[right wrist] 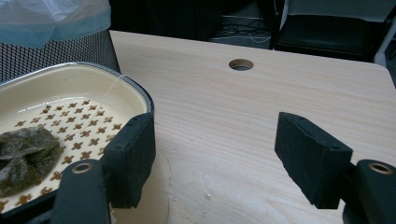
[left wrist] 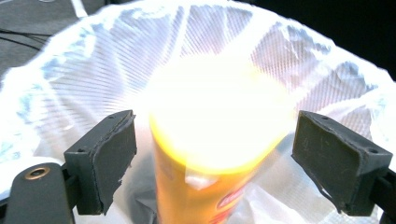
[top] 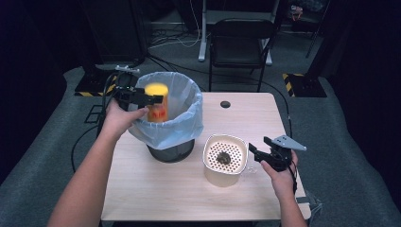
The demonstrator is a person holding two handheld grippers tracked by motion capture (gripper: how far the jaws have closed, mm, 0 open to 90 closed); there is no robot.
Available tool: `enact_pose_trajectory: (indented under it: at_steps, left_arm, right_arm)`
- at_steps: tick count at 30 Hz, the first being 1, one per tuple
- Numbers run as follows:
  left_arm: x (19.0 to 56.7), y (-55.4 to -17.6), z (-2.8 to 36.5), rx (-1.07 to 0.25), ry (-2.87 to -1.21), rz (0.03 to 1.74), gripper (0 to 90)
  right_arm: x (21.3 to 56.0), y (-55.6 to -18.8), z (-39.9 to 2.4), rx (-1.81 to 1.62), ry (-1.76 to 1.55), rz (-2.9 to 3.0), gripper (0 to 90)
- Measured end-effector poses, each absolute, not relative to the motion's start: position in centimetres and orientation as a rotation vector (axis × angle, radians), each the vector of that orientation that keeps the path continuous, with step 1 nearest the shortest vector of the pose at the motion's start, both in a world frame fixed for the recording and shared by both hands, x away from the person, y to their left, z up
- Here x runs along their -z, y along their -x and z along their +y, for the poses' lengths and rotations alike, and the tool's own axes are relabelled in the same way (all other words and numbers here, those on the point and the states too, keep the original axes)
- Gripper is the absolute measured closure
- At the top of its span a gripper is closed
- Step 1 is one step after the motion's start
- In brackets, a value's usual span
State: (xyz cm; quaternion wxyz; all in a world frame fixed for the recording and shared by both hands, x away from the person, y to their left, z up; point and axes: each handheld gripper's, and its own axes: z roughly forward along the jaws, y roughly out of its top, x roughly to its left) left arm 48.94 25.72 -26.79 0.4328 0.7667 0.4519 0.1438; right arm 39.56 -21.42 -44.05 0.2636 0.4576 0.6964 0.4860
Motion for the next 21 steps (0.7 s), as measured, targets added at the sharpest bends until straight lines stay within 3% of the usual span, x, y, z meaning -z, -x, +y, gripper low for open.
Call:
enact_pose_trajectory:
  at_steps: [21]
  left_arm:
    - [25.7,-44.4,28.5,-0.333,-1.927,0.982,20.4]
  right_arm:
    - [43.9,-39.4,-21.7,-1.314,-1.245,1.875,28.8]
